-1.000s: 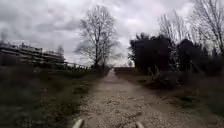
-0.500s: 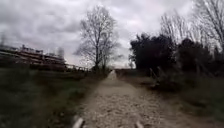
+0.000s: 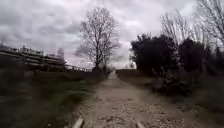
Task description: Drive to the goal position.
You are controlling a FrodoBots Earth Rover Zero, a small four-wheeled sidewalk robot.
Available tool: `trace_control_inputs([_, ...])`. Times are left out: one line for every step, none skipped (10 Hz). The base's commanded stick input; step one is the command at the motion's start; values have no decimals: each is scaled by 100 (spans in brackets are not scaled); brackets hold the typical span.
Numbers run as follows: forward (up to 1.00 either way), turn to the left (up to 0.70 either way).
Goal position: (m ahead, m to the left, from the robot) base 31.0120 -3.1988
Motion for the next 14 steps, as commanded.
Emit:
trace_control_inputs([50,0])
trace_control_inputs([50,0])
trace_control_inputs([50,0])
trace_control_inputs([50,0])
trace_control_inputs([50,0])
trace_control_inputs([50,0])
trace_control_inputs([50,0])
trace_control_inputs([50,0])
trace_control_inputs([50,0])
trace_control_inputs([50,0])
trace_control_inputs([50,0])
trace_control_inputs([50,0])
trace_control_inputs([50,0])
trace_control_inputs([50,0])
